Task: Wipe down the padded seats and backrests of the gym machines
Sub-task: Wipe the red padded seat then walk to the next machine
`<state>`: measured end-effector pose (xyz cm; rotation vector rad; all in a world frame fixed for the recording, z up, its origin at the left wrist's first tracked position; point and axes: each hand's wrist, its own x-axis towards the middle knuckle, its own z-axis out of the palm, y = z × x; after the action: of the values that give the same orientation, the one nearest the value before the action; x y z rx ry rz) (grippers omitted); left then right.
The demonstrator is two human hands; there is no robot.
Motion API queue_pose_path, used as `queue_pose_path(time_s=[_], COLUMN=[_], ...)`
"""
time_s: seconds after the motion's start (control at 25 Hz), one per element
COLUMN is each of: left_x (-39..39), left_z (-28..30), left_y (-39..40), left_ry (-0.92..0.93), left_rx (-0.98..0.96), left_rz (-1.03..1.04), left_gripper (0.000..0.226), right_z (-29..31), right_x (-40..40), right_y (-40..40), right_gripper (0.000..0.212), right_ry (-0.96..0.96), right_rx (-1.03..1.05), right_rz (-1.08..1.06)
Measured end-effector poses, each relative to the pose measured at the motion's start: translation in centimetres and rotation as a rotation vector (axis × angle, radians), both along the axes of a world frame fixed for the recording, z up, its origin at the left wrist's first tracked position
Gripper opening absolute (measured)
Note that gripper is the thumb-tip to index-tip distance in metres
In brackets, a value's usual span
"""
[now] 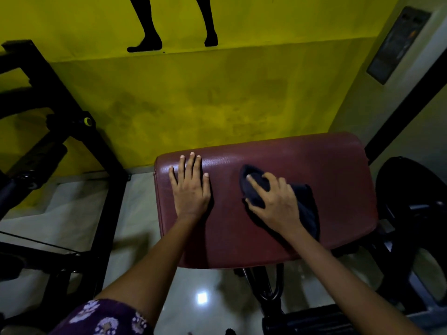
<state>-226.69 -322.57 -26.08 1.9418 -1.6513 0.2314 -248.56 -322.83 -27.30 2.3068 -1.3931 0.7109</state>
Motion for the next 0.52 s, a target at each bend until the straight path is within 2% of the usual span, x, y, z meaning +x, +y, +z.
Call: queue_pose_path(time_s=[0.08, 0.16, 0.24, 0.32, 0.36, 0.44, 0.52], left_x=[0.1, 0.1, 0.0, 0.1, 0.1, 0.1, -1.1], left_z=[0.0, 0.0, 0.0, 0.0, 0.0, 0.3, 1.0], left_y=[-0.1, -0.1, 0.0, 0.0, 0.0, -0.2, -0.8], left_ry=[0.002, -0.003, -0.011, -0.025, -0.025, 0.01, 0.116], left_rx=[0.004, 0.003, 0.005, 0.001, -0.006, -0.017, 0.0], left_rz=[-0.001, 0.004, 0.004, 0.0, -0.001, 0.017, 0.06], left_gripper=[0.055, 0.055, 0.055, 0.056, 0.057, 0.057, 0.056], right_z=[0.1, -0.2, -2.0, -3.5, -3.9, -4.5, -4.4], right_x=[0.9, 3.5, 4.4, 1.4, -0.8, -3.7, -3.8], right_y=[0.3, 2.0, 4.7, 6.0, 5.8, 5.5, 6.3], right_gripper=[0.054, 0.055, 0.061, 0.074, 0.079, 0.071, 0.058], right_ry=[-0.169, -0.275, -0.153, 0.063, 0.116, 0.03, -0.188], right_rx=[0.073, 0.125, 0.099, 0.027, 0.012, 0.042, 0.12], right_rz=[-0.27, -0.352, -0.137, 0.17, 0.236, 0.122, -0.184])
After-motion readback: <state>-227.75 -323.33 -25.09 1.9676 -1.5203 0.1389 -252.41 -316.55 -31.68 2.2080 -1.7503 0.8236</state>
